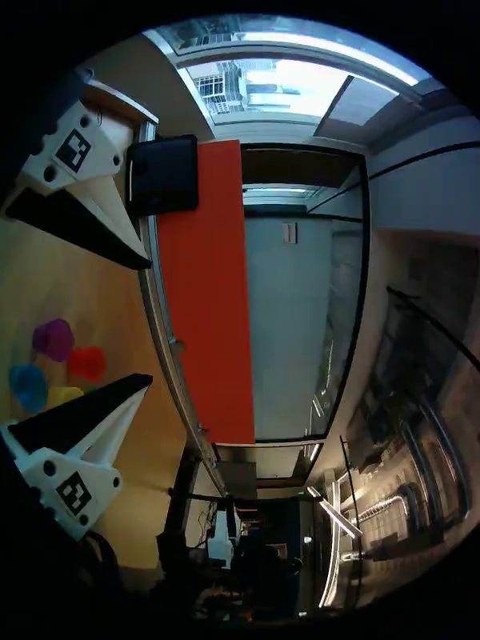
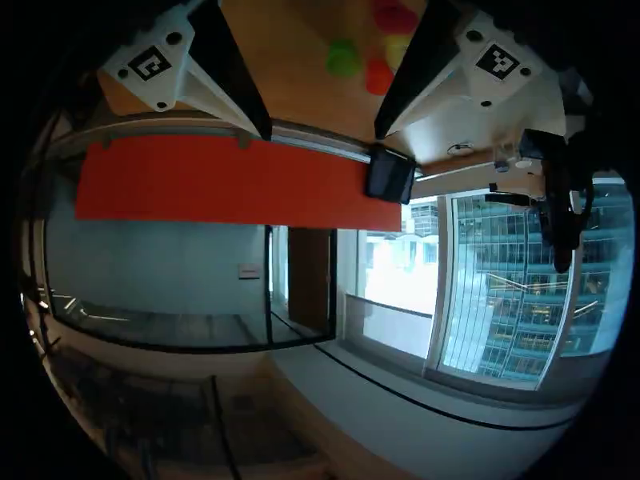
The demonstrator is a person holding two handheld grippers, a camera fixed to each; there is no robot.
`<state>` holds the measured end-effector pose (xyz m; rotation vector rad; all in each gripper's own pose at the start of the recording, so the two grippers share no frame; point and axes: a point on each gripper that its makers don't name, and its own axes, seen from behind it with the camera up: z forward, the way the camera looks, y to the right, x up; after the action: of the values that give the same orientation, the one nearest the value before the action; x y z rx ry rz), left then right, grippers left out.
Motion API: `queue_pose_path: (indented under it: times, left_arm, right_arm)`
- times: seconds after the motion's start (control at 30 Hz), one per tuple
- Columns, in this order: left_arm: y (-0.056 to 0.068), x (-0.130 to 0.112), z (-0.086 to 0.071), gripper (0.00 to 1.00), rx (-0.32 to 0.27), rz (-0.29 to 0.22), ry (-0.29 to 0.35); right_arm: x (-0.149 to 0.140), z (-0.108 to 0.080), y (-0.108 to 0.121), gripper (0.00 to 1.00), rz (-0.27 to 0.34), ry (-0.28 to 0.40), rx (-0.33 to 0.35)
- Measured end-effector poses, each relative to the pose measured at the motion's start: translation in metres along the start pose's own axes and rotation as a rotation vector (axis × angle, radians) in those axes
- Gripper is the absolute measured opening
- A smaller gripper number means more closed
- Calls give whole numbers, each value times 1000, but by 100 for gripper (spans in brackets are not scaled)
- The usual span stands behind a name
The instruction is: Pour water
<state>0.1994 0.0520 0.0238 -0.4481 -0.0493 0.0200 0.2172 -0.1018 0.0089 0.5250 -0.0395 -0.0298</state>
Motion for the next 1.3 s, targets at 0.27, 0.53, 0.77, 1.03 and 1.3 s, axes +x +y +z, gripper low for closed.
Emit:
queue_pose_path:
  times: [0.27,0.53,0.77,1.03,1.3]
  left_arm:
    - [5,-10,1,97,-45,-8,-16]
    - [12,-26,5,97,-94,11,-37]
    - [22,-47,6,97,-139,34,-72]
    - [30,-69,10,97,-175,50,-113]
    - [41,-97,13,97,-222,48,-156]
  right_arm:
    - [-13,12,-6,99,-10,-40,35]
    - [-26,21,-8,99,-19,-85,74]
    - [-47,28,-7,100,-41,-142,103]
    - [-61,37,-7,100,-46,-171,130]
    - [-80,47,-10,100,-54,-205,165]
